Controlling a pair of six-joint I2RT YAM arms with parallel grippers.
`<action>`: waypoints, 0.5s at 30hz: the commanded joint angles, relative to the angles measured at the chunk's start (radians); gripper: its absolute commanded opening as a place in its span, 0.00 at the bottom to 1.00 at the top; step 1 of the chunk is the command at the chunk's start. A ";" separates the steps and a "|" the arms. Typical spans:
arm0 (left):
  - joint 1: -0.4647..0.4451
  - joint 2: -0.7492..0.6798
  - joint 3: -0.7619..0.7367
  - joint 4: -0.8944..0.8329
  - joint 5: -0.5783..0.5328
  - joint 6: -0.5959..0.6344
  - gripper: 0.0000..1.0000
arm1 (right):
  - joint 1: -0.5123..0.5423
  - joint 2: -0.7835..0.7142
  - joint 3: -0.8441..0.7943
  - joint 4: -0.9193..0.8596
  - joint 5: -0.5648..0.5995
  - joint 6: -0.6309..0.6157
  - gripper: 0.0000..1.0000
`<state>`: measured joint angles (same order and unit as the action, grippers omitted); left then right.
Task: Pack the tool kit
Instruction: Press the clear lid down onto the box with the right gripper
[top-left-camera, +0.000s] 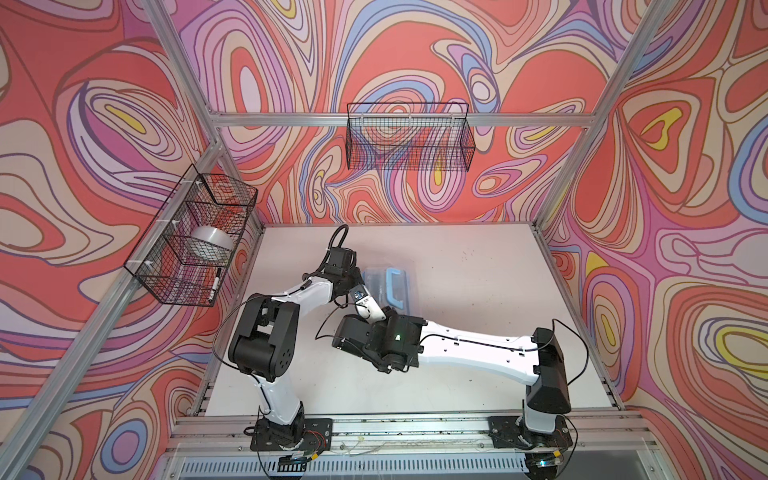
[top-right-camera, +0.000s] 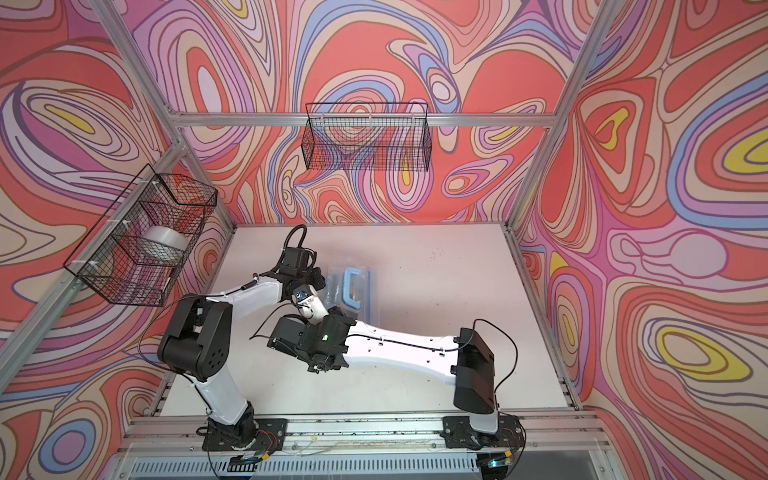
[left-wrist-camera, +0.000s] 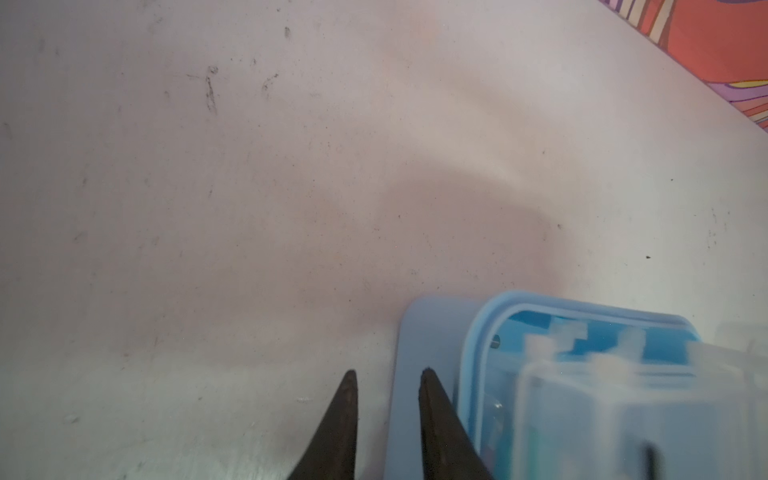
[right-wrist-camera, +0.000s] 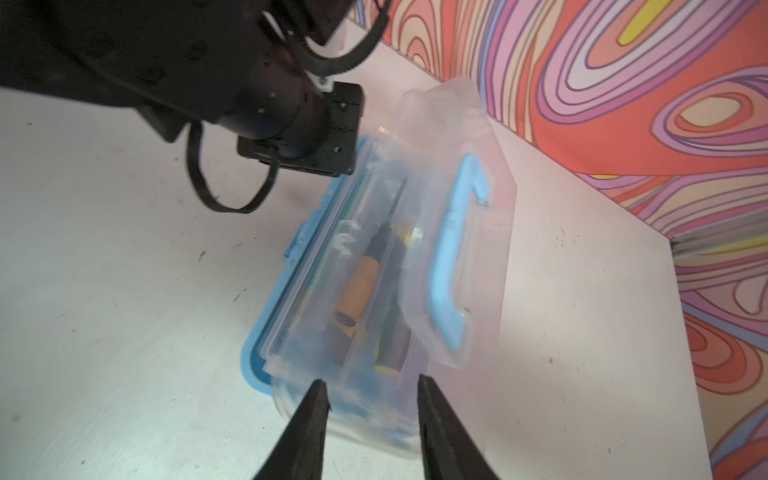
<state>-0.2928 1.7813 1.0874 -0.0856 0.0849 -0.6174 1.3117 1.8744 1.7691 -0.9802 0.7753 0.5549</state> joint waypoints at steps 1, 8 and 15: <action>-0.004 0.000 -0.019 0.043 0.015 -0.032 0.26 | -0.003 -0.023 0.009 0.103 -0.071 -0.030 0.40; -0.006 -0.010 -0.031 0.060 0.023 -0.073 0.26 | -0.090 -0.162 -0.073 0.144 -0.122 0.019 0.41; -0.059 -0.019 -0.033 0.036 -0.058 -0.156 0.25 | -0.352 -0.406 -0.421 0.263 -0.271 0.084 0.44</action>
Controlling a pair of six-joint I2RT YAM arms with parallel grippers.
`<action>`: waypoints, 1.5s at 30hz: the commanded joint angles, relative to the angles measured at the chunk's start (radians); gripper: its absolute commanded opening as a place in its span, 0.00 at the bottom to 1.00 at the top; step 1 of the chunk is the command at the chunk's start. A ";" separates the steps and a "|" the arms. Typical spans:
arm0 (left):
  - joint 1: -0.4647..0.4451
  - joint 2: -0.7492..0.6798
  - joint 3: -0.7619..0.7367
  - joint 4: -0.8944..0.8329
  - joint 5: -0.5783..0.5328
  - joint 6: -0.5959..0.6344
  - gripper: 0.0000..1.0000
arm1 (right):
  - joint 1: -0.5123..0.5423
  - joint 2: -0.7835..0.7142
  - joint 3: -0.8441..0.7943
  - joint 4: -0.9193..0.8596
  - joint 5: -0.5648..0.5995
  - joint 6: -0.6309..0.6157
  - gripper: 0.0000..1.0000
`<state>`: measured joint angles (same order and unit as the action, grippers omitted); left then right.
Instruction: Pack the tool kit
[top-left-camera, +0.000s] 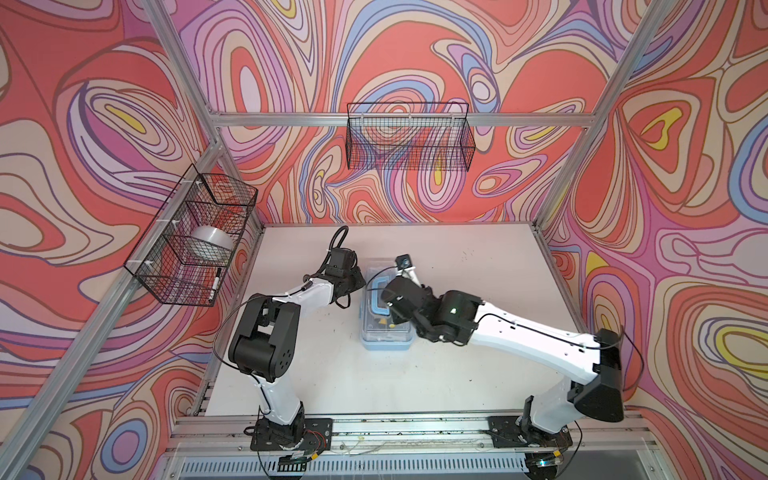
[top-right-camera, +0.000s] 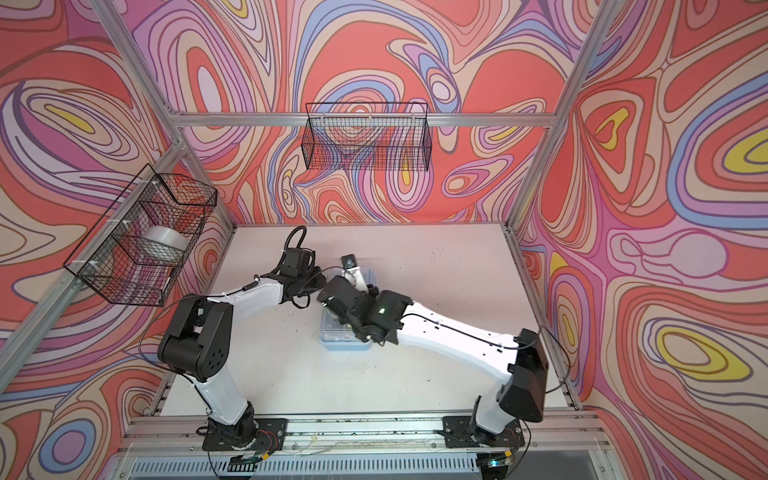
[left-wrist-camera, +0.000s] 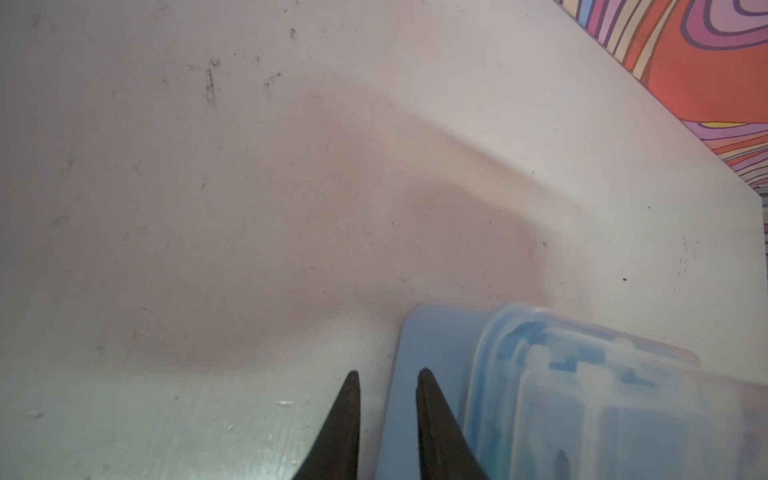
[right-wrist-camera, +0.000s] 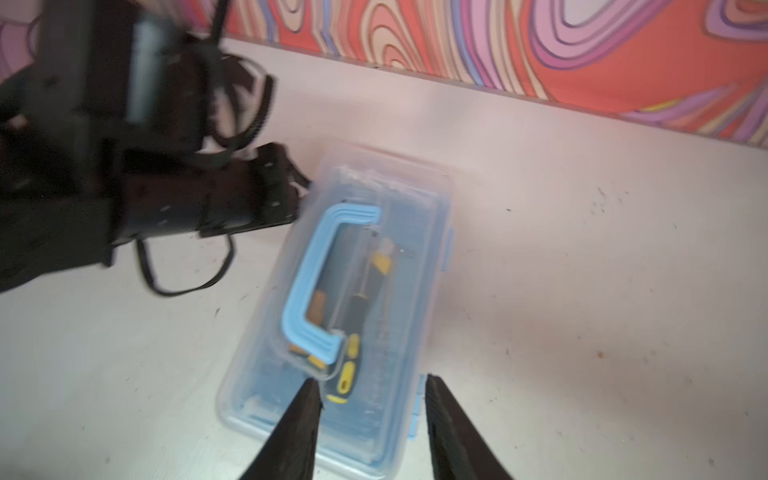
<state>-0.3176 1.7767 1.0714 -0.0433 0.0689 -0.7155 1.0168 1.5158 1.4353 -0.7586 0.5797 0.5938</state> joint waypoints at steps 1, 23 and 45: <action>-0.046 -0.019 -0.020 -0.007 -0.052 -0.074 0.25 | -0.080 -0.066 -0.113 0.045 -0.077 0.053 0.44; -0.225 -0.118 -0.070 -0.165 -0.164 -0.153 0.28 | -0.364 0.030 -0.390 0.334 -0.377 0.037 0.46; -0.316 -0.012 0.049 -0.155 -0.117 -0.141 0.28 | -0.443 0.207 -0.168 0.372 -0.465 -0.097 0.45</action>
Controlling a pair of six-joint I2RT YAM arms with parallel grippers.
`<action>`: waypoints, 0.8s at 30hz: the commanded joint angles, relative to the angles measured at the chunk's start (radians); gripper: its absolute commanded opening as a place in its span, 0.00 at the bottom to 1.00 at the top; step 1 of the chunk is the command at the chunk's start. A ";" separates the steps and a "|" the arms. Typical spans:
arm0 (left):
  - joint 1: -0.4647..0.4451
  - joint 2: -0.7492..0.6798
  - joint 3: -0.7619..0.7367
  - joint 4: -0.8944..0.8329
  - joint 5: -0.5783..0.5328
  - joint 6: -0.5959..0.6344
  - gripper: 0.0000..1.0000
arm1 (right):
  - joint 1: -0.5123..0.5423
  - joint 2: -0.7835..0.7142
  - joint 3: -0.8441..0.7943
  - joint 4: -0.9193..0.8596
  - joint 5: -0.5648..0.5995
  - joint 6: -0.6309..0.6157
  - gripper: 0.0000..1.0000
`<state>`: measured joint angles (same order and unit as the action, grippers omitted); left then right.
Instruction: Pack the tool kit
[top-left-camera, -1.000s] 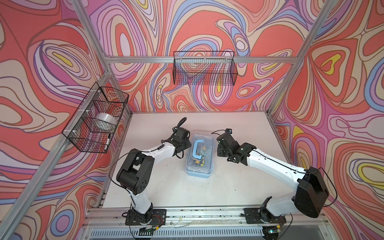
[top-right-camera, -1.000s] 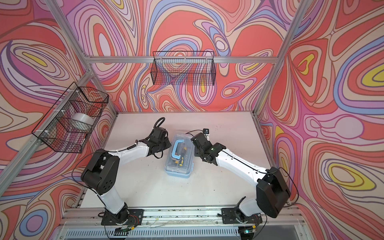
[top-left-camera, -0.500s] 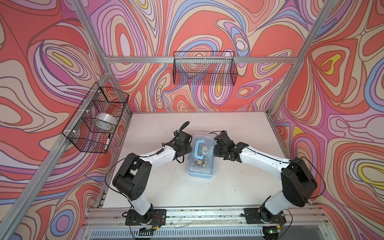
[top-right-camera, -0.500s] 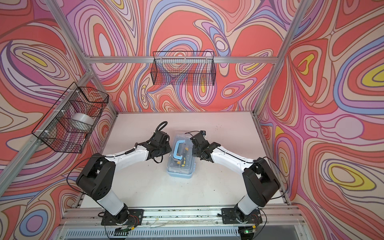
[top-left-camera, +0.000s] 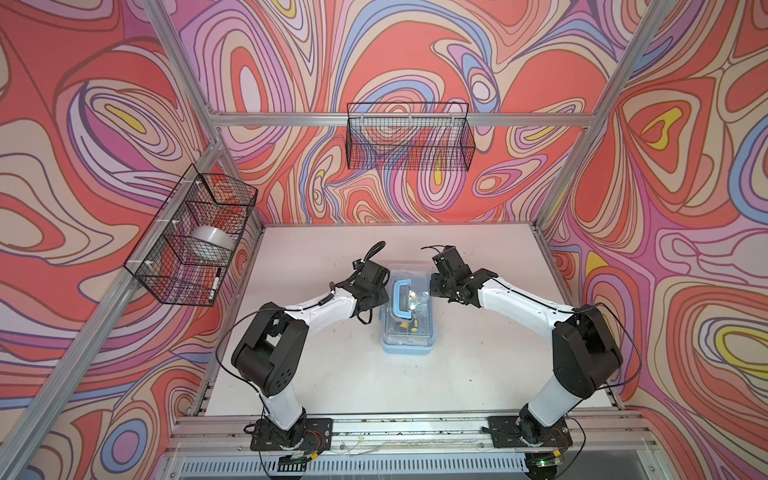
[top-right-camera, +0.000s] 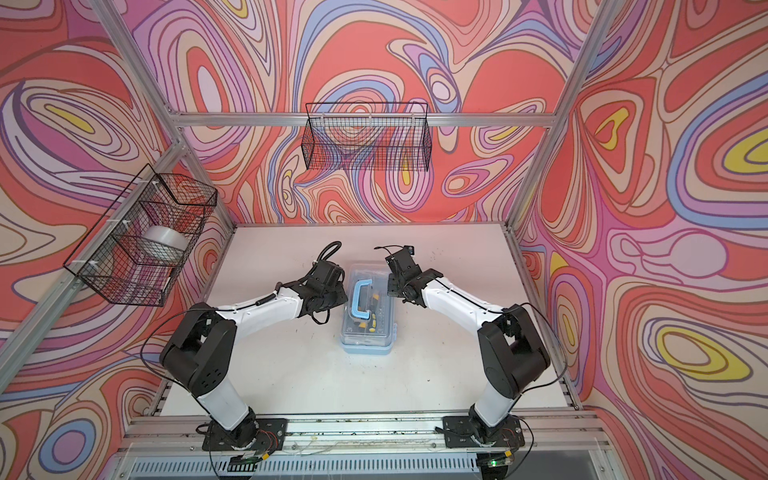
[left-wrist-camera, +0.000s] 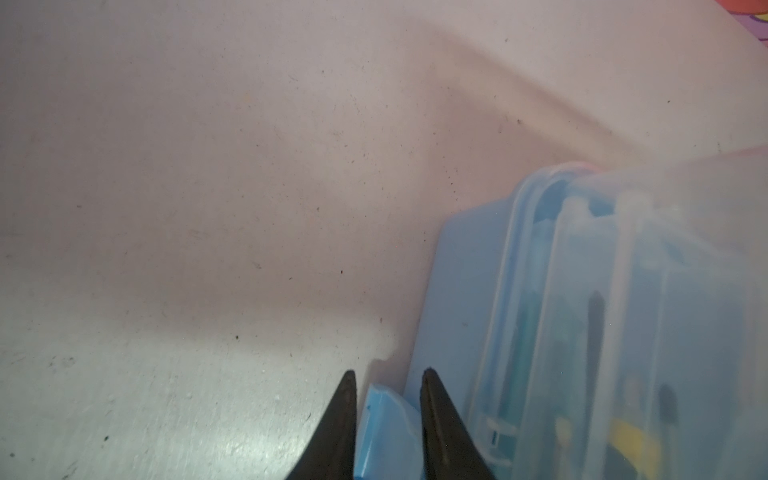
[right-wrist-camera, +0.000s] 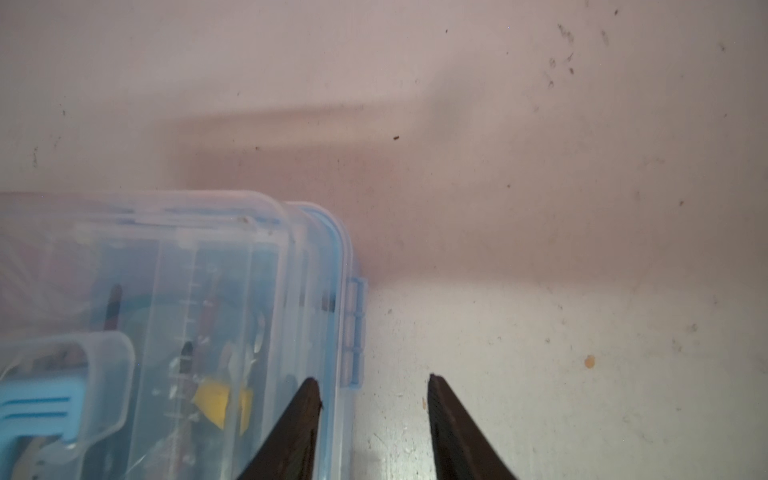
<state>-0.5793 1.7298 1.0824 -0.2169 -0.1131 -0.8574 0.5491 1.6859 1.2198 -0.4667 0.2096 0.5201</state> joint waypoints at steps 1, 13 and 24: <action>-0.058 0.039 0.045 0.016 0.062 0.003 0.28 | 0.023 0.051 0.063 0.075 -0.103 -0.028 0.45; -0.013 0.036 0.068 -0.035 -0.008 0.064 0.42 | 0.003 0.092 0.126 0.030 -0.055 -0.059 0.45; 0.002 -0.332 -0.250 0.091 -0.115 0.230 0.92 | -0.014 -0.177 0.009 0.087 -0.065 -0.132 0.60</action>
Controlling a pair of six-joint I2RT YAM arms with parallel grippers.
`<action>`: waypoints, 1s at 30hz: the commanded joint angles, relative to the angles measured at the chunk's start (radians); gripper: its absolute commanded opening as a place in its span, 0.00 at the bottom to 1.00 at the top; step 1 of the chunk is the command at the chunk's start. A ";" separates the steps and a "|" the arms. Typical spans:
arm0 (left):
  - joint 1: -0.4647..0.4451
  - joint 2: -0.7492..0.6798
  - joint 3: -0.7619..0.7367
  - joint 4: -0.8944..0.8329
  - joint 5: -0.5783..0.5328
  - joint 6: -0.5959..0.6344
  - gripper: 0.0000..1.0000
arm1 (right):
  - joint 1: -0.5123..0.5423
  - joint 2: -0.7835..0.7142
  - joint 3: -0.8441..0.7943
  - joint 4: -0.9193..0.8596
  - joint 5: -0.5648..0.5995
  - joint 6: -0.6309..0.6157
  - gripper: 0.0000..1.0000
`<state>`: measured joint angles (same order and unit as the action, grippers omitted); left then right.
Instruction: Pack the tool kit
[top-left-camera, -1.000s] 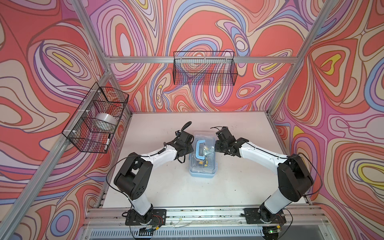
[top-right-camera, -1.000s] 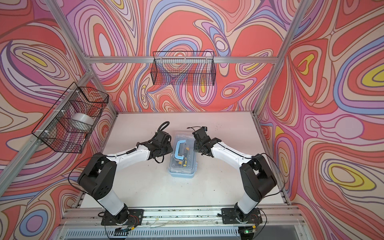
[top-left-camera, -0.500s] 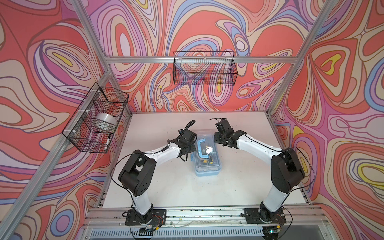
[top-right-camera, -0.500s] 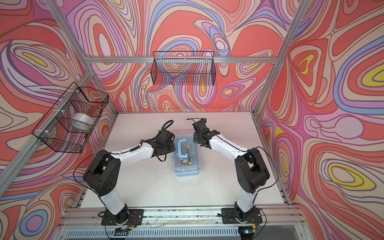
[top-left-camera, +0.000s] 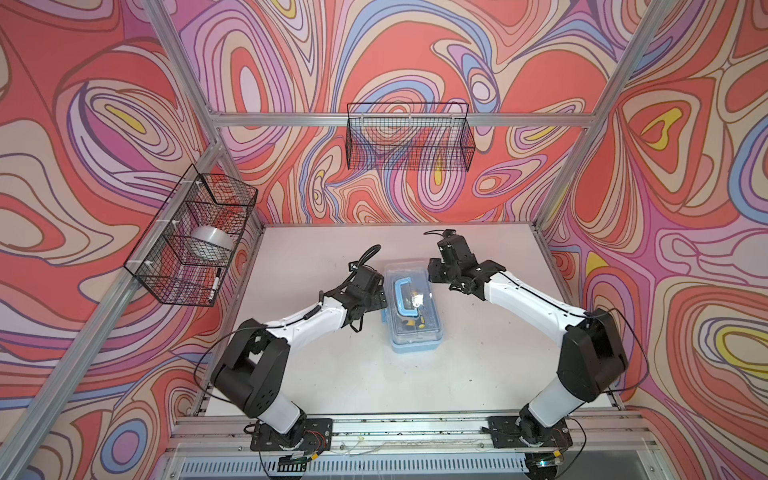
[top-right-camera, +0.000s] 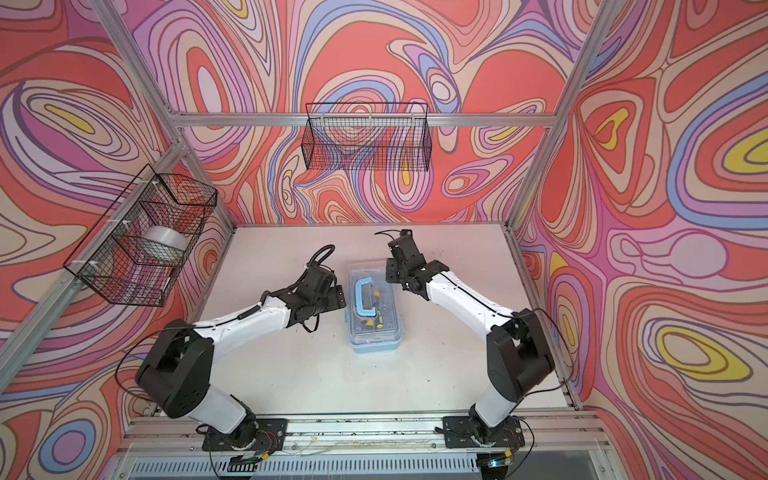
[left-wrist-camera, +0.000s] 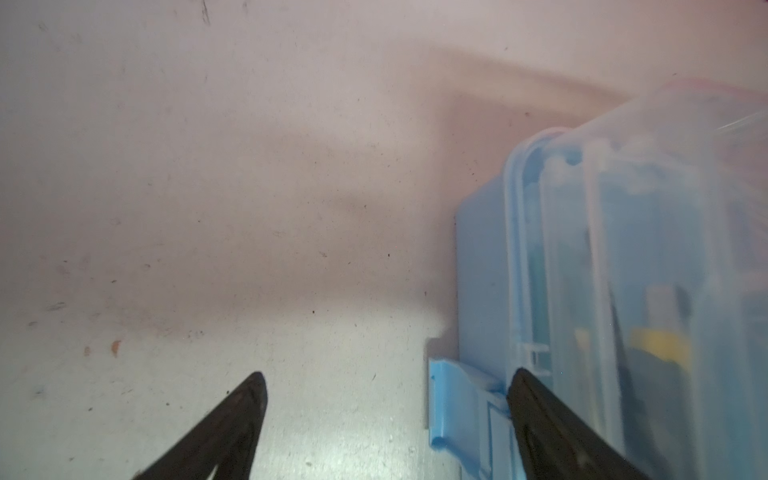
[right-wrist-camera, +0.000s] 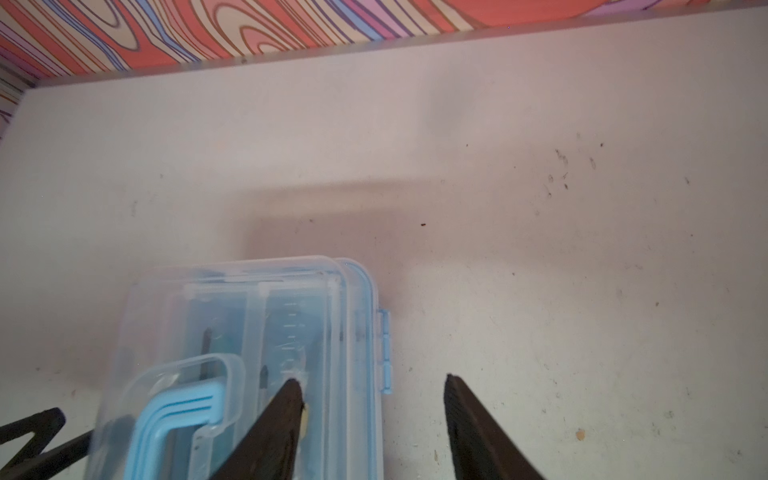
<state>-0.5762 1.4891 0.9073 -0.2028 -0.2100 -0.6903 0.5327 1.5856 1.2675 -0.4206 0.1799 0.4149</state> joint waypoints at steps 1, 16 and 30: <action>-0.002 -0.139 -0.123 0.109 -0.007 0.077 0.91 | 0.003 -0.111 -0.063 0.061 -0.045 -0.024 0.60; -0.057 -0.397 -0.656 0.602 0.104 0.185 1.00 | 0.003 -0.209 -0.248 0.211 -0.101 0.036 0.55; -0.149 -0.120 -0.636 0.847 -0.019 0.245 0.97 | 0.003 -0.169 -0.294 0.250 -0.094 0.034 0.53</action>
<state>-0.7197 1.3289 0.2470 0.5514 -0.1898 -0.4728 0.5327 1.4086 0.9878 -0.1921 0.0952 0.4500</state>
